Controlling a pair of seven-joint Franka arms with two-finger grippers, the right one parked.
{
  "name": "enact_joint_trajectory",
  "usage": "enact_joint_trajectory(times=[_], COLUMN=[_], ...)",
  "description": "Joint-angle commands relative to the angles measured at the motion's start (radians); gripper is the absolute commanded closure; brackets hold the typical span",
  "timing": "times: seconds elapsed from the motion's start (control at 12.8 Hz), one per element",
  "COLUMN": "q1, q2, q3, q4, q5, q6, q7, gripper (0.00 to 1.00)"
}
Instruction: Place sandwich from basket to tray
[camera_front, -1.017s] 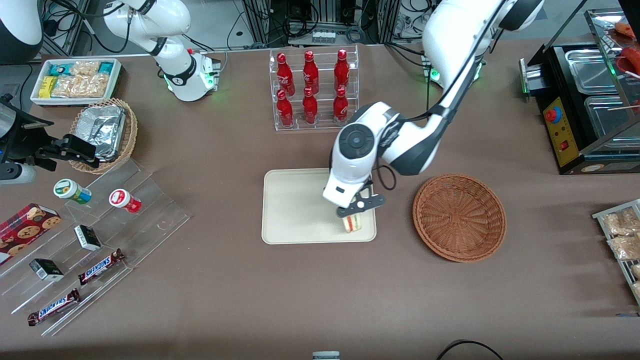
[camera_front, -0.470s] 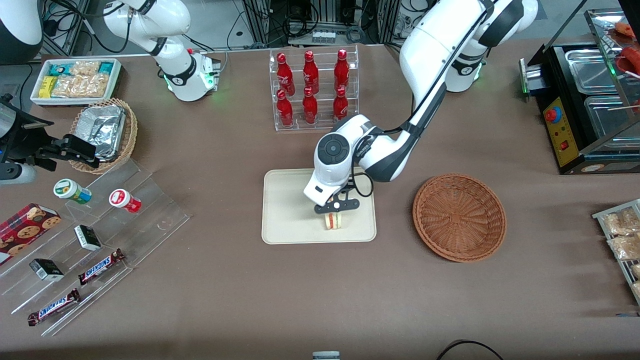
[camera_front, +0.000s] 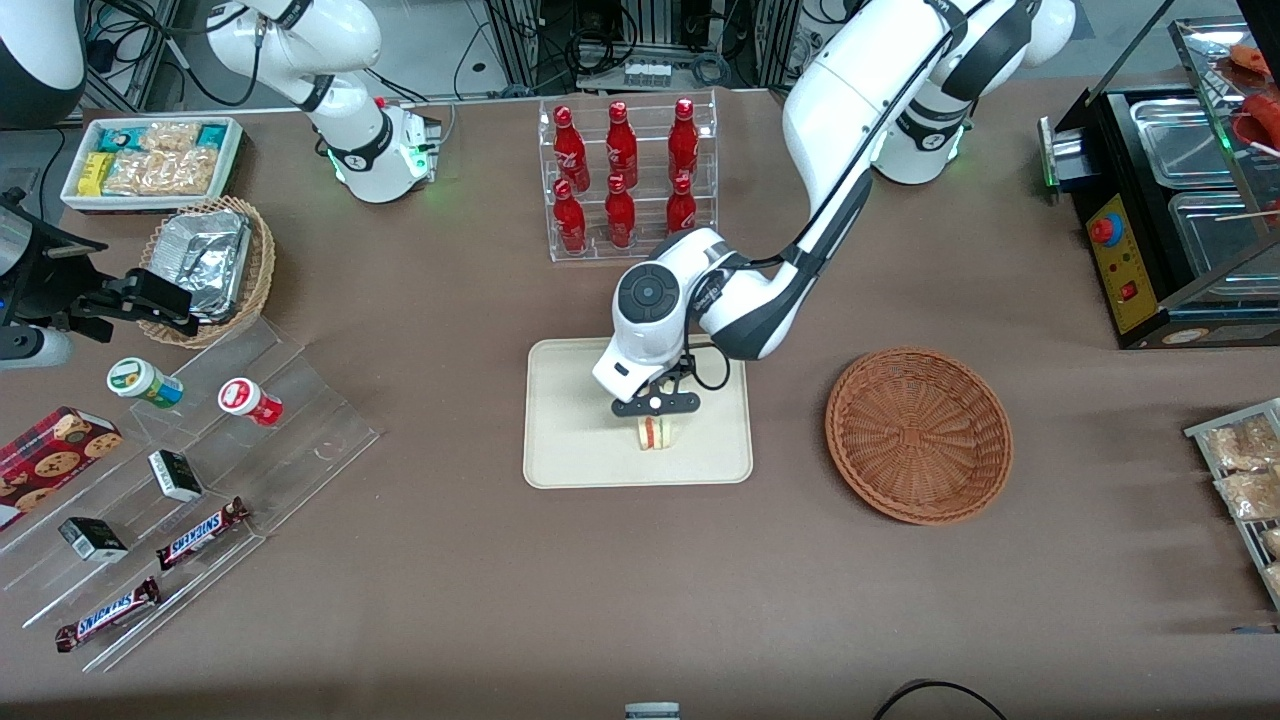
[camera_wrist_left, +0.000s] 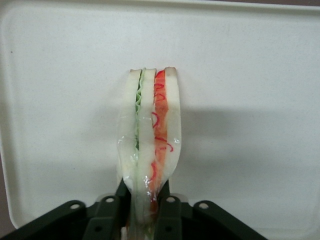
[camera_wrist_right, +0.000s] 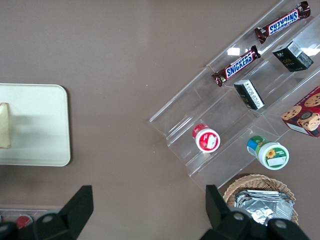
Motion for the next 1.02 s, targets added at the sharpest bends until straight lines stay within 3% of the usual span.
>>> enact_joint_trajectory(times=[0.0,0.31,0.94], q1=[-0.007,-0.002,0.111], q2=[0.000,-0.122,-0.408], q3=[0.012,0.019,0.019], q4=[0.027,0.033,0.024], q5=[0.009,-0.003,-0.008], q6=[-0.017,-0.171,-0.519], q7=[0.008,-0.035,-0.043], gripper=[0.00,0.00,0.00])
